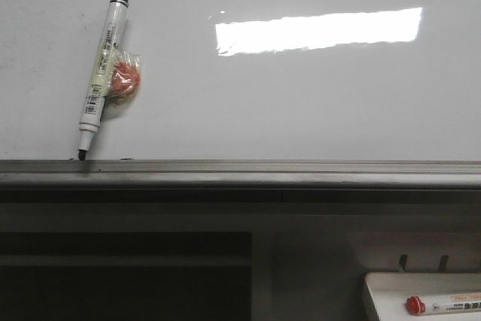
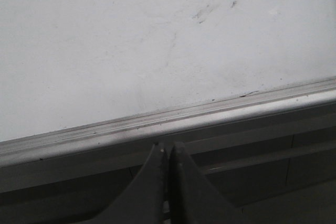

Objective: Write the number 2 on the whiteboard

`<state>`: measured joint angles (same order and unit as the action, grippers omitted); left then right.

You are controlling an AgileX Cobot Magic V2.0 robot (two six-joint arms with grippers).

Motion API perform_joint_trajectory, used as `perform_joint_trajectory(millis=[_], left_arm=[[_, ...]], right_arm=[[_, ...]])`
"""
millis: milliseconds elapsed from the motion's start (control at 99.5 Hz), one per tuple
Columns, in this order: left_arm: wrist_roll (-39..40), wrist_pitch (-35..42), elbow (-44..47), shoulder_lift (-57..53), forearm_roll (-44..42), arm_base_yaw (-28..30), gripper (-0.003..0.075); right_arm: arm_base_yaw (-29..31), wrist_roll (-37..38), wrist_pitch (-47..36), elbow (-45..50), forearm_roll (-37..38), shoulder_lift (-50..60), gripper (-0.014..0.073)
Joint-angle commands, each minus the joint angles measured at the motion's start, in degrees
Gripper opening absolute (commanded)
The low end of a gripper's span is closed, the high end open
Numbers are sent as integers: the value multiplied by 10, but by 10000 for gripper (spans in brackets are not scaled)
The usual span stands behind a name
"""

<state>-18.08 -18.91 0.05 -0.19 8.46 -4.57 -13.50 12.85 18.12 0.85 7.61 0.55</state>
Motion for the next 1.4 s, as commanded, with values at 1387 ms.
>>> perform_joint_trajectory(millis=[1387], left_arm=[[8, 98, 6, -16, 108, 1, -20]], right_arm=[[4, -3, -151, 14, -23, 12, -71]])
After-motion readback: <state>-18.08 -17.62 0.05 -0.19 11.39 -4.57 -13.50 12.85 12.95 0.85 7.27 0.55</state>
